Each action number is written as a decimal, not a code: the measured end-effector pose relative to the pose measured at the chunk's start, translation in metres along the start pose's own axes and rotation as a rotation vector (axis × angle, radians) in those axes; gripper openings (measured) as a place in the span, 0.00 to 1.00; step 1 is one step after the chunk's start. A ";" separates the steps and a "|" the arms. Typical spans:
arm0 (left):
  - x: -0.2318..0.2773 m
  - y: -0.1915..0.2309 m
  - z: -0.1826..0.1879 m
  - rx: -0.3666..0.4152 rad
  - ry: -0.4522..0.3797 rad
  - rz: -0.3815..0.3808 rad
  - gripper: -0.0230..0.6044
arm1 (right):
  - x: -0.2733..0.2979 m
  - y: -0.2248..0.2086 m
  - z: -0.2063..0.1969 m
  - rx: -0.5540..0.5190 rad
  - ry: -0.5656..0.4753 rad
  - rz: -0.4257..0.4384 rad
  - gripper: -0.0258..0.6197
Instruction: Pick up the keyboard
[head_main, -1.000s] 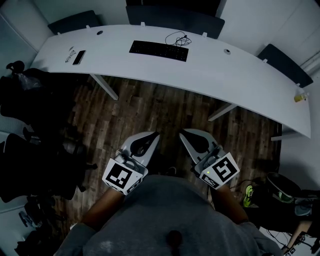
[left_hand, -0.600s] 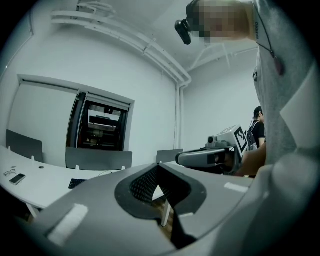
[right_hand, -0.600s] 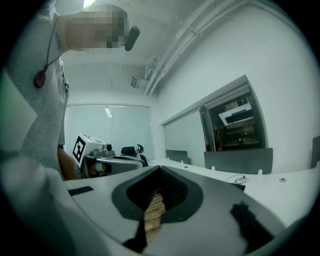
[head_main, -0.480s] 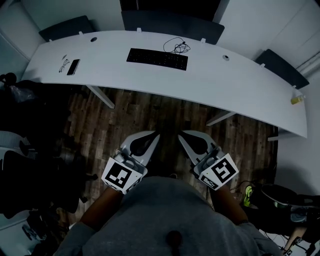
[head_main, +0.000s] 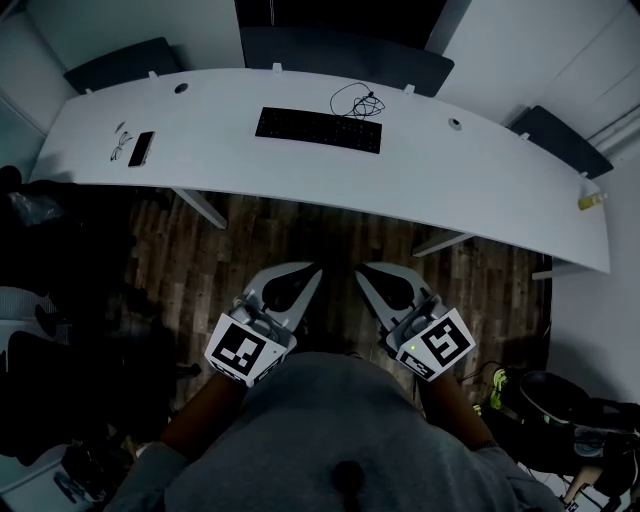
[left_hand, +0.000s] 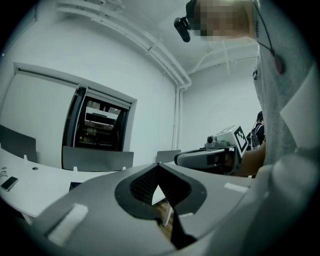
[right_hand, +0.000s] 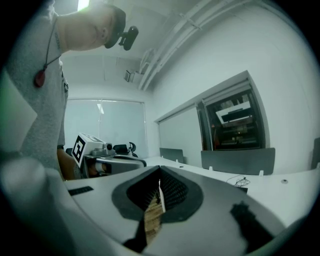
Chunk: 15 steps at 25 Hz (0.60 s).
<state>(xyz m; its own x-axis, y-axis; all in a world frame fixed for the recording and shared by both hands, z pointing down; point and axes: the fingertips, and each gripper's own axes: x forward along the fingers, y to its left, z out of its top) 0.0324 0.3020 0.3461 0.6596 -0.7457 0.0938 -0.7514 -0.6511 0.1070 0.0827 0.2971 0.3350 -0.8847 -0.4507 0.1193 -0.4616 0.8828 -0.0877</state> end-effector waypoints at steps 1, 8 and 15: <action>-0.001 0.005 0.000 -0.006 0.004 -0.009 0.04 | 0.006 0.000 0.000 0.003 0.001 -0.006 0.06; -0.008 0.031 -0.002 0.008 -0.003 -0.078 0.04 | 0.040 0.002 -0.001 0.021 0.007 -0.060 0.06; -0.008 0.045 -0.005 -0.010 0.014 -0.105 0.04 | 0.052 -0.003 -0.004 0.020 0.018 -0.085 0.06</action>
<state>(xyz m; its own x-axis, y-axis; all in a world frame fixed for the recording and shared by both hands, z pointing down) -0.0065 0.2791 0.3550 0.7350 -0.6713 0.0953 -0.6778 -0.7241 0.1273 0.0382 0.2714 0.3451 -0.8412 -0.5210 0.1446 -0.5360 0.8386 -0.0967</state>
